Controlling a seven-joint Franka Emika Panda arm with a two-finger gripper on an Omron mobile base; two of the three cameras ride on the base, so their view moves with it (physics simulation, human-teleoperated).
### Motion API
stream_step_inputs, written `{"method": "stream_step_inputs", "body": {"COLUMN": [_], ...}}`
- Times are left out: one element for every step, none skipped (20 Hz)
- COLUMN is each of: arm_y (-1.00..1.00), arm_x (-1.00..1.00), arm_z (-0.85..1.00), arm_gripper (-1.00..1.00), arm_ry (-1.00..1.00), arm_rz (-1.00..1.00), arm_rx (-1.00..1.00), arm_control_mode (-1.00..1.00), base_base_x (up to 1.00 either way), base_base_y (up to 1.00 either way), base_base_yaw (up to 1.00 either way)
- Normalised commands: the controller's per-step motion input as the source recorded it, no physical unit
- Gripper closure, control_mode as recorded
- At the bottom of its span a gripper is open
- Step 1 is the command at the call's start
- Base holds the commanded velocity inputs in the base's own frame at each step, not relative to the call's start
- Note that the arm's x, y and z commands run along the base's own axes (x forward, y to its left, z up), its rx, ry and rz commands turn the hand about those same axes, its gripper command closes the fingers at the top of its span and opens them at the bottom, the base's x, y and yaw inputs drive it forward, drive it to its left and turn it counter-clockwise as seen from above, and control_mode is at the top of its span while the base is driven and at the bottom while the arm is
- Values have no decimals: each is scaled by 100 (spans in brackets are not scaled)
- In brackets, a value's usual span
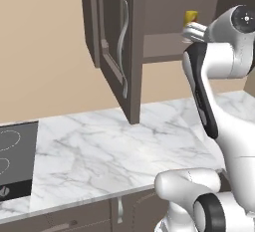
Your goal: Move the mayonnaise and mustard from the cabinet to the dining counter.
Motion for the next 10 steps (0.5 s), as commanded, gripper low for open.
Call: {"method": "stream_step_inputs", "body": {"arm_y": [0, 0, 0, 0, 0, 0, 0, 0, 0, 0], "arm_x": [24, 24, 24, 26, 26, 28, 29, 31, 31, 27], "arm_z": [6, 4, 4, 5, 9, 4, 4, 0, 0, 0], "arm_gripper": [-100, -100, -100, -100, -100, -100, -100, -100, -100, -100], "arm_ry": [0, 0, 0, 2, 3, 4, 5, 7, 6, 5], "arm_rz": [-3, -3, -3, -4, -4, -4, -4, -4, -4, -4], "arm_rx": [-13, -13, -13, -13, -13, -12, -11, -11, -10, -9], "arm_control_mode": [-100, -100, -100, -100, -100, -100, -100, -100, -100, -100], "base_base_x": [0, 0, 0, 0, 0, 0, 0, 0, 0, 0], "base_base_y": [0, 0, 0, 0, 0, 0, 0, 0, 0, 0], "base_base_yaw": [0, 0, 0, 0, 0, 0, 0, 0, 0, 0]}}
